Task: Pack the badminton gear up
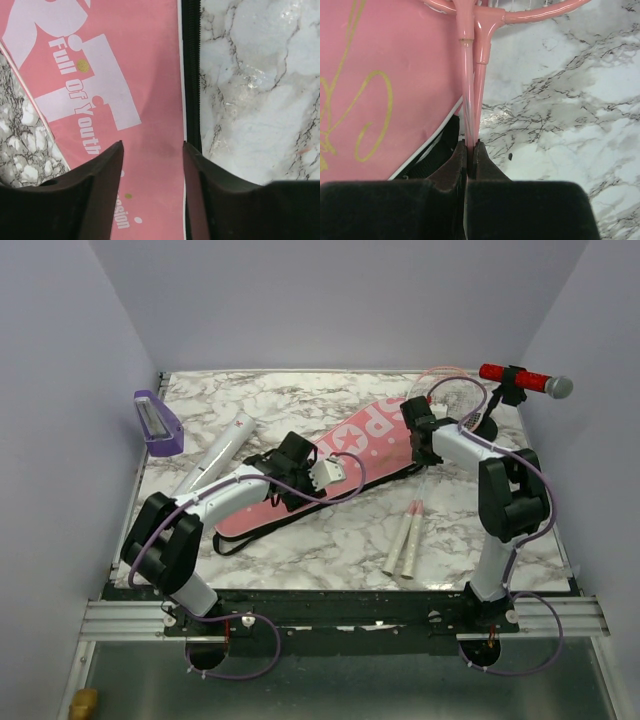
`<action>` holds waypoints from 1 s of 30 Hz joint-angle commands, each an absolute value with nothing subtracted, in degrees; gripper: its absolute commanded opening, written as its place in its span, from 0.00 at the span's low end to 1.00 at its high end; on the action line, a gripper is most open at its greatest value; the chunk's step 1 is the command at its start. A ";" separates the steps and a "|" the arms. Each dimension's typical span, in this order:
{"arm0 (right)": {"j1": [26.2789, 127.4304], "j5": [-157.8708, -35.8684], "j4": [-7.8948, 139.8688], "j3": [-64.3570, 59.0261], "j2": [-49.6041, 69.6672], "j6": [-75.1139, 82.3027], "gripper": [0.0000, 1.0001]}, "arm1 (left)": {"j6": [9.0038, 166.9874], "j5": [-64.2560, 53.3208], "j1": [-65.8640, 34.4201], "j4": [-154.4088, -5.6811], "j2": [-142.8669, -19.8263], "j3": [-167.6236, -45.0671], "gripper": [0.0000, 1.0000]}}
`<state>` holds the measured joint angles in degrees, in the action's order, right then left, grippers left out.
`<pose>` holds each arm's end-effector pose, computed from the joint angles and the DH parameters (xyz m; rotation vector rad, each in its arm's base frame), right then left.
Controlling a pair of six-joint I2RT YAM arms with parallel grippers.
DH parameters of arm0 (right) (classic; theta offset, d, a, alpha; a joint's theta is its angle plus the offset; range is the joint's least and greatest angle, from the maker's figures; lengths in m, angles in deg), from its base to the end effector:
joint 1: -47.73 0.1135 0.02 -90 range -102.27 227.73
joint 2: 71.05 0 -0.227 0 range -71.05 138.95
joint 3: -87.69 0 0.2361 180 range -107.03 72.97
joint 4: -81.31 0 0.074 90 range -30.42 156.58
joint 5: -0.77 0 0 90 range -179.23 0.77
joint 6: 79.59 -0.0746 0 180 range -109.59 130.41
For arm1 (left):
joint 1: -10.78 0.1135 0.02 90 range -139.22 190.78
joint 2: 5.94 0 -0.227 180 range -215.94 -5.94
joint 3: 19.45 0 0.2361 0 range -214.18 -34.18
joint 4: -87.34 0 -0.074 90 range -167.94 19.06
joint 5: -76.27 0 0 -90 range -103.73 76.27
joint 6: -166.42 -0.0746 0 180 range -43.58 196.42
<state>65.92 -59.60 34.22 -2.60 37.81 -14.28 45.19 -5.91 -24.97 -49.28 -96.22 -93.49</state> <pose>0.3672 0.0818 0.1266 0.2878 2.5202 -0.4238 0.2559 -0.1967 0.1469 1.4805 2.1498 -0.2062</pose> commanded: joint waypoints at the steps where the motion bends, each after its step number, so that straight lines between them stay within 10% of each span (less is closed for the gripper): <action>1: 65.13 -55.39 32.66 -1.83 35.92 -15.43 0.00 | 44.07 -3.44 -26.48 -45.42 -94.97 -93.15 0.64; 15: 62.67 -54.95 33.62 2.74 34.86 -15.26 0.00 | 44.95 -10.38 -29.65 -51.48 -102.62 -94.91 0.63; 30: 62.67 -61.54 34.50 -2.26 38.81 -13.94 0.00 | 47.76 -11.97 -28.34 -49.12 -101.57 -94.91 0.02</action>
